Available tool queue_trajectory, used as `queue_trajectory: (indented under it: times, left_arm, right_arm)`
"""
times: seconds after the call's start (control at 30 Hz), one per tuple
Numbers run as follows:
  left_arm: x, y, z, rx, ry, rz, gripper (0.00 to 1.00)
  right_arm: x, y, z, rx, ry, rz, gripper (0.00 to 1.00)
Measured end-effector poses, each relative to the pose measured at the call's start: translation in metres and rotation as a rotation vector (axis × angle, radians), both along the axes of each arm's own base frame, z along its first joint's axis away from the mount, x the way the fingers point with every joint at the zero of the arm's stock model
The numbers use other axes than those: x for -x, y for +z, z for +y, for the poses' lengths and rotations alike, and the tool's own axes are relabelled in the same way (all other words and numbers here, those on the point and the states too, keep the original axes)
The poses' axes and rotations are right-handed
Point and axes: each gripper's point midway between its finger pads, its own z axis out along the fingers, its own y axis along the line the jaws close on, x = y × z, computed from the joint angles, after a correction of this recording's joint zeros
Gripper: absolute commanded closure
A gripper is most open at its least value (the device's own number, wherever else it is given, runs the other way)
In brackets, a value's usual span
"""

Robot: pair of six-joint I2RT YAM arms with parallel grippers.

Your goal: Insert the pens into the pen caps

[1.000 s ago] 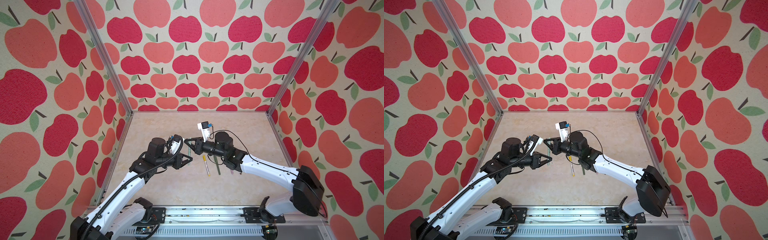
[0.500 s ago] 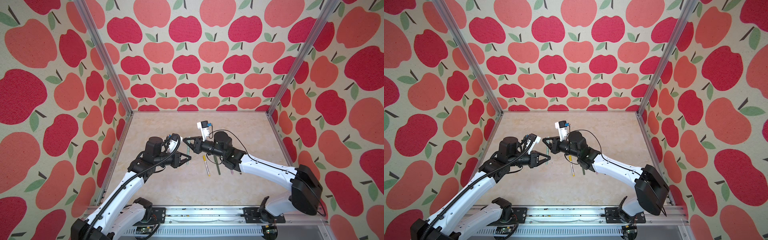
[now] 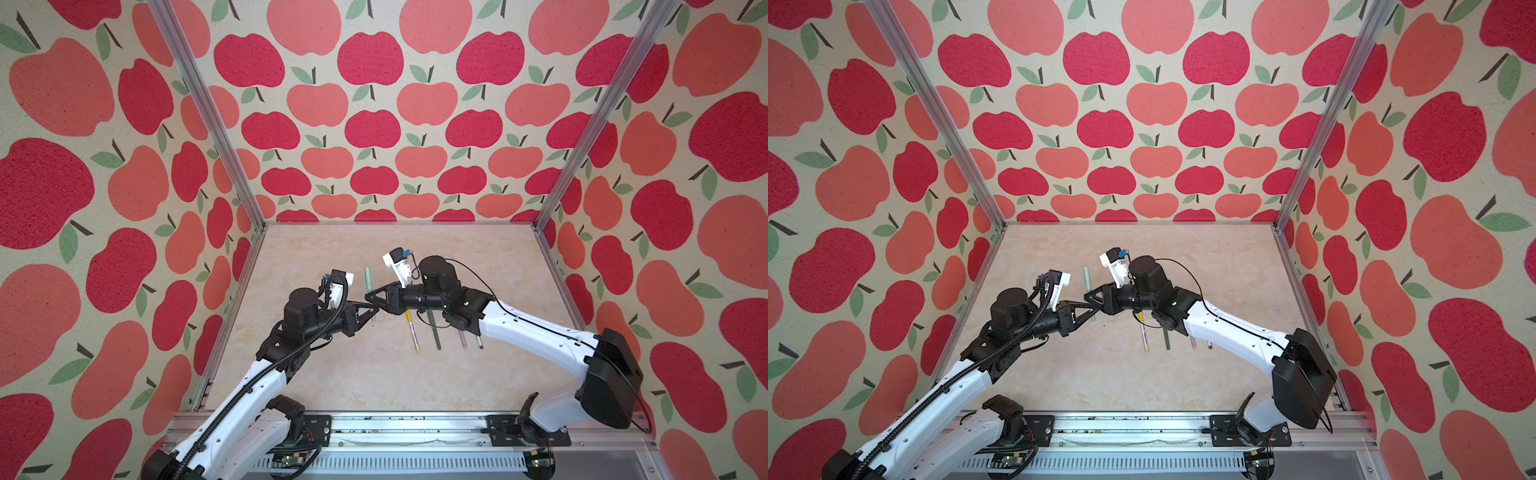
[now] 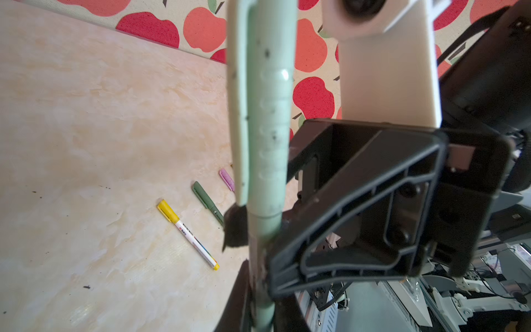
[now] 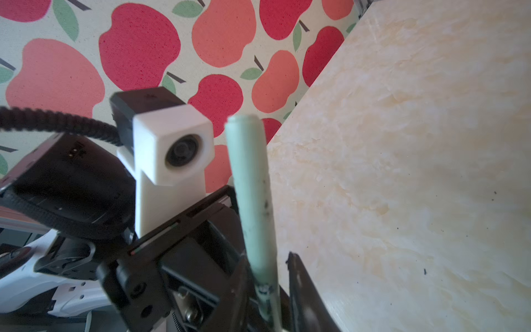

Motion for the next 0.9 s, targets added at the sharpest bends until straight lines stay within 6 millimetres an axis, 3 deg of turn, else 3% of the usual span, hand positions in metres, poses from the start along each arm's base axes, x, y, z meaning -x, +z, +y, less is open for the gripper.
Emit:
queue_trajectory:
  times: [0.6,0.9]
  left_arm:
    - [-0.0007,-0.0110,-0.0074,0.014,0.038,0.037,1.00]
    - [-0.0014,-0.0111,-0.0082,0.021,0.052,0.053,1.00]
  right_arm:
    - [0.0022,-0.0098,-0.0058,0.050,0.018,0.023,0.85]
    - [0.0000,-0.0103,-0.0063,0.054,0.011,0.008,0.86]
